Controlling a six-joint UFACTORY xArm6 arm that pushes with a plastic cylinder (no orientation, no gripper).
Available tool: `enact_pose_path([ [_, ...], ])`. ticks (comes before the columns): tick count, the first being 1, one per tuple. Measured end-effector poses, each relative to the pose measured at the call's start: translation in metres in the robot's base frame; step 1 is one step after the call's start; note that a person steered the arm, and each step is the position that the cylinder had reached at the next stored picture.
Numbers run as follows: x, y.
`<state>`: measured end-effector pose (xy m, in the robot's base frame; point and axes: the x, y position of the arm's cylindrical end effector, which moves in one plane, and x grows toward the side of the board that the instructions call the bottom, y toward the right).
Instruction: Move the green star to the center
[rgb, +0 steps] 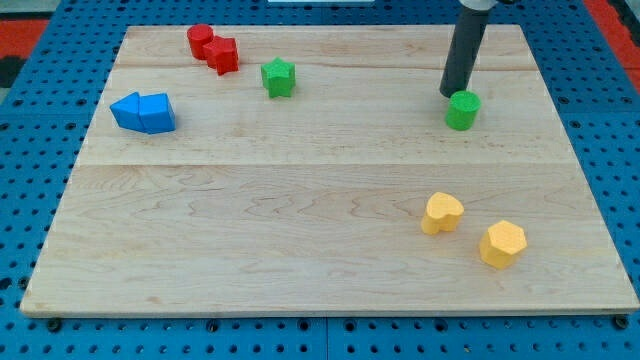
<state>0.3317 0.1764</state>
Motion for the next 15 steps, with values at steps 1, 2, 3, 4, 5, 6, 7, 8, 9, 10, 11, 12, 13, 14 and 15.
enact_pose_path([
  [1,-0.023,0.019],
  [2,-0.091,-0.043],
  [3,-0.124,-0.151],
  [4,-0.089,-0.219],
  [5,-0.024,-0.205],
  [6,-0.024,-0.182],
  [7,-0.057,-0.213],
  [8,-0.028,-0.254],
  [9,0.021,-0.208],
  [10,0.012,-0.210],
  [11,-0.033,-0.275],
  [12,0.014,-0.266],
  [13,0.024,-0.256],
  [14,0.033,-0.273],
  [15,0.045,-0.229],
])
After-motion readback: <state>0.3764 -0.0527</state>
